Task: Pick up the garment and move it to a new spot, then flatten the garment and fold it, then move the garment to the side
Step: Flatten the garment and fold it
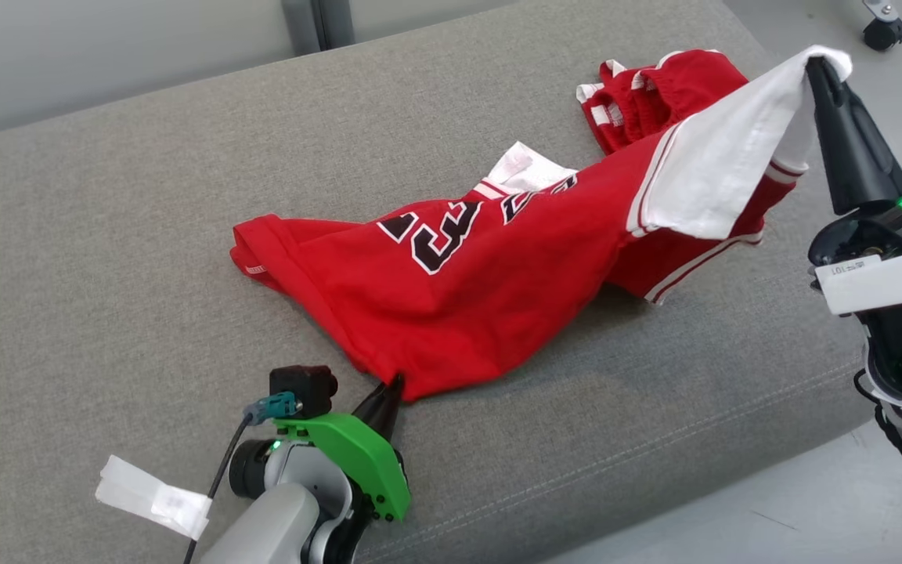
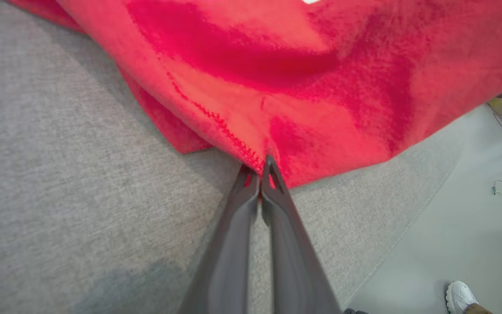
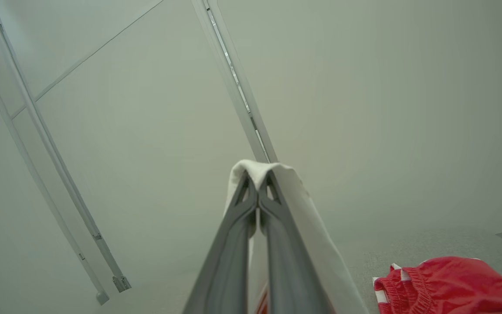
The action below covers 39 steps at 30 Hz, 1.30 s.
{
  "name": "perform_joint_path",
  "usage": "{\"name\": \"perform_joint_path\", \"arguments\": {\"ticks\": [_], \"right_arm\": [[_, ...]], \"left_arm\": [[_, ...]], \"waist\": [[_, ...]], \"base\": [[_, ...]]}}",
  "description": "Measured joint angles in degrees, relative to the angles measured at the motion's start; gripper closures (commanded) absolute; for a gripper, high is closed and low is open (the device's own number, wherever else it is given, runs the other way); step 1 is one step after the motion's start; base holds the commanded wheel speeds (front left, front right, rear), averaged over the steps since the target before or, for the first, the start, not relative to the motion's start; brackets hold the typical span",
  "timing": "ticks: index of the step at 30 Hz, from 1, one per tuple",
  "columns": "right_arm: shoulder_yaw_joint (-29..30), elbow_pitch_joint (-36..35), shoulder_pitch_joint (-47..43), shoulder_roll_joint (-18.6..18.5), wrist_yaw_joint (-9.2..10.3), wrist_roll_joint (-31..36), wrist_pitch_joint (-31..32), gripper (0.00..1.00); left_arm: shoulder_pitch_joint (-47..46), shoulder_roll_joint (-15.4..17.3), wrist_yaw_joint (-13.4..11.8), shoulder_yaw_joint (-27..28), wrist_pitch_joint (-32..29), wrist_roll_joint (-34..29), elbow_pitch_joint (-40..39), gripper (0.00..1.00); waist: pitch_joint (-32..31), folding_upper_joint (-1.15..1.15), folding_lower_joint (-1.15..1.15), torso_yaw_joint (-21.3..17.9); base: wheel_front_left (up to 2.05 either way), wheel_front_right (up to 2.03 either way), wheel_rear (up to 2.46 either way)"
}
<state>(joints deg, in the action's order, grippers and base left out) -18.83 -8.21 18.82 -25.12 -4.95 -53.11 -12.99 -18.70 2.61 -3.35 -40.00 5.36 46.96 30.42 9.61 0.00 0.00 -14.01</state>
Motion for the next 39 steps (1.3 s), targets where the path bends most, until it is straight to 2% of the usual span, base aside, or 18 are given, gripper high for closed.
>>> {"name": "perform_joint_path", "arguments": {"ticks": [3,9,14,20,24,26,28,32,36,39], "right_arm": [[1.03,-0.22,0.85,-0.54,0.0,0.42,-0.02,1.0],[2.97,-0.83,2.56,-2.05,0.0,1.53,-0.09,1.0],[3.13,-0.97,4.25,-2.11,-0.01,1.86,-0.16,1.0],[3.19,-2.81,5.23,-1.79,-0.01,1.86,-0.36,1.0],[6.04,-5.12,7.5,-1.81,0.35,1.89,-0.62,1.0],[7.76,-6.28,8.69,-1.99,0.63,1.91,-0.7,1.0],[9.22,-7.16,9.59,-2.08,1.14,1.96,-1.1,1.0],[10.15,-6.89,10.42,-2.98,1.6,2.14,-1.07,1.0],[6.19,-2.88,11.94,-2.76,1.51,1.54,1.94,1.0],[3.13,1.37,14.06,-1.59,1.45,1.6,3.76,1.0]], "left_arm": [[-1.24,-0.04,1.69,-0.16,0.92,0.43,-0.33,1.0],[-7.57,0.35,2.92,5.75,4.57,0.57,-2.27,1.0],[-16.33,4.56,3.88,11.56,6.82,0.12,-7.7,1.0],[-19.67,7.65,4.36,16.34,7.15,0.4,-14.35,1.0],[-21.25,9.79,4.34,19.12,7.28,1.89,-18.92,1.0],[-22.07,10.24,4.1,20.68,7.3,2.21,-21.48,1.0],[-22.82,11.02,2.79,22.47,6.59,3.3,-22.94,1.0],[-23.36,16.0,-0.45,23.64,2.41,2.22,-21.91,1.0],[-23.5,17.2,-1.47,22.68,-3.77,2.85,-17.83,1.0],[-23.65,17.9,-1.76,21.91,-5.8,2.48,-14.81,1.0]], "waist": [[-0.53,0.0,0.0,0.42],[-1.97,0.0,0.0,2.08],[-4.18,0.0,0.0,4.14],[-6.91,0.0,0.0,5.71],[-8.33,0.0,0.0,6.27],[-8.77,0.0,0.0,6.44],[-9.08,0.0,0.0,6.55],[-9.26,0.0,0.0,6.62],[-8.57,0.0,0.0,6.43],[-7.89,0.0,0.0,6.07]], "base": [[0.0,0.0,0.0],[0.0,0.0,0.0],[0.0,0.0,0.0],[0.0,0.0,0.0],[0.0,0.0,0.0],[0.0,0.0,0.0],[0.0,0.0,0.0],[0.0,0.0,0.0],[0.0,0.0,0.0],[0.0,0.0,0.0]]}}
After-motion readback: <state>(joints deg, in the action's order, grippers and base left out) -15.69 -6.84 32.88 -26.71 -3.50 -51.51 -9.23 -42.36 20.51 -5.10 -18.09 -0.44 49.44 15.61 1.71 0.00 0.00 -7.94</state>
